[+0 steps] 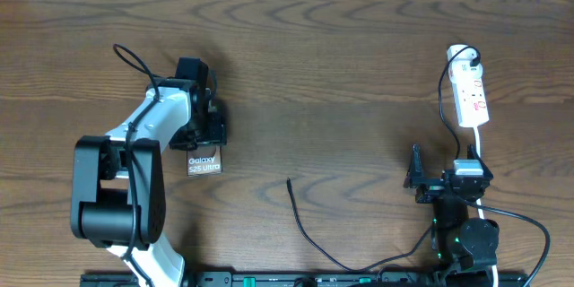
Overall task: Plug charger to phone and switch on socket
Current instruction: 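Close the left gripper on the phone's long edges, then lift the phone with the left gripper and tilt it upright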
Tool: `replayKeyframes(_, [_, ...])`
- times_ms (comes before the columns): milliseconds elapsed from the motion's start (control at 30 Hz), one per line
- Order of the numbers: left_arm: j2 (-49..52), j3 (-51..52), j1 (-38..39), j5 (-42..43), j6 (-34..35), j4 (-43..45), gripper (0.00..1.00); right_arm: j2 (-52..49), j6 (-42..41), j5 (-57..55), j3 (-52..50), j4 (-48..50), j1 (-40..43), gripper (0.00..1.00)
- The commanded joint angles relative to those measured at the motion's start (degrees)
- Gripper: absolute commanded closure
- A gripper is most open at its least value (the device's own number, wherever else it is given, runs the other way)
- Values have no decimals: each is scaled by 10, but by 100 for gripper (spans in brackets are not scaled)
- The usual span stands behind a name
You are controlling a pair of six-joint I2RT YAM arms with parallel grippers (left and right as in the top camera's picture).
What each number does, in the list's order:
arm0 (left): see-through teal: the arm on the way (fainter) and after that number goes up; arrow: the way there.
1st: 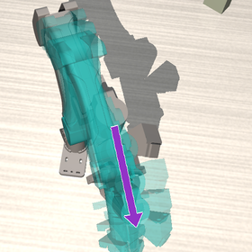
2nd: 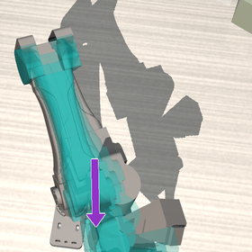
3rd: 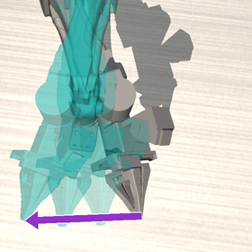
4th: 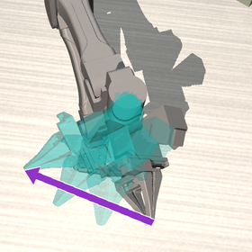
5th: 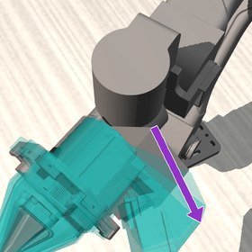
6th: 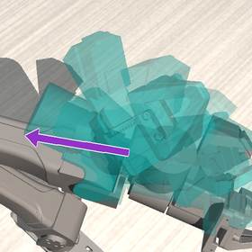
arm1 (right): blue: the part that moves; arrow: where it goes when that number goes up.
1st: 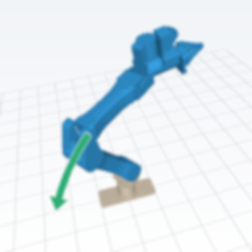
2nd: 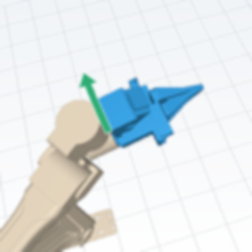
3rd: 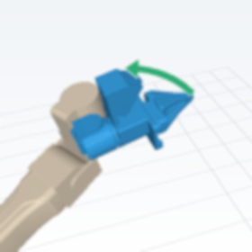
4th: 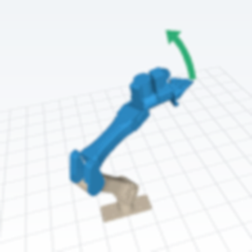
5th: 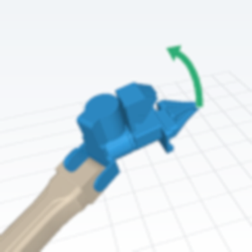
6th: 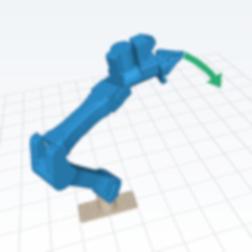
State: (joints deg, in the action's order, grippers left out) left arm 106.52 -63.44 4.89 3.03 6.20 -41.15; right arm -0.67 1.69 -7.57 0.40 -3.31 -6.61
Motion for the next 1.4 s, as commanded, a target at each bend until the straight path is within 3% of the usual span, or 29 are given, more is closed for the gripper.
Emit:
replayKeyframes(0, [11,-28,-1,-12,1,-17,92,4,-8,-9,-1,-2,3,1])
replayKeyframes(667, [-95,-37,-1,14,1,-23,93,4,-8,-9,-1,-2,3,1])
replayKeyframes(933, [-102,-37,-1,183,2,-19,92,4,-8,-9,-1,-2,3,1])
replayKeyframes(1100, [-102,-37,-1,355,8,0,93,4,-8,-9,-1,-2,3,1])
replayKeyframes(1233, [-102,-37,-1,430,81,23,92,4,-8,-9,-1,-2,3,1])
replayKeyframes(1367, [-102,-37,-1,450,207,30,93,4,-8,-9,-1,-2,3,1])
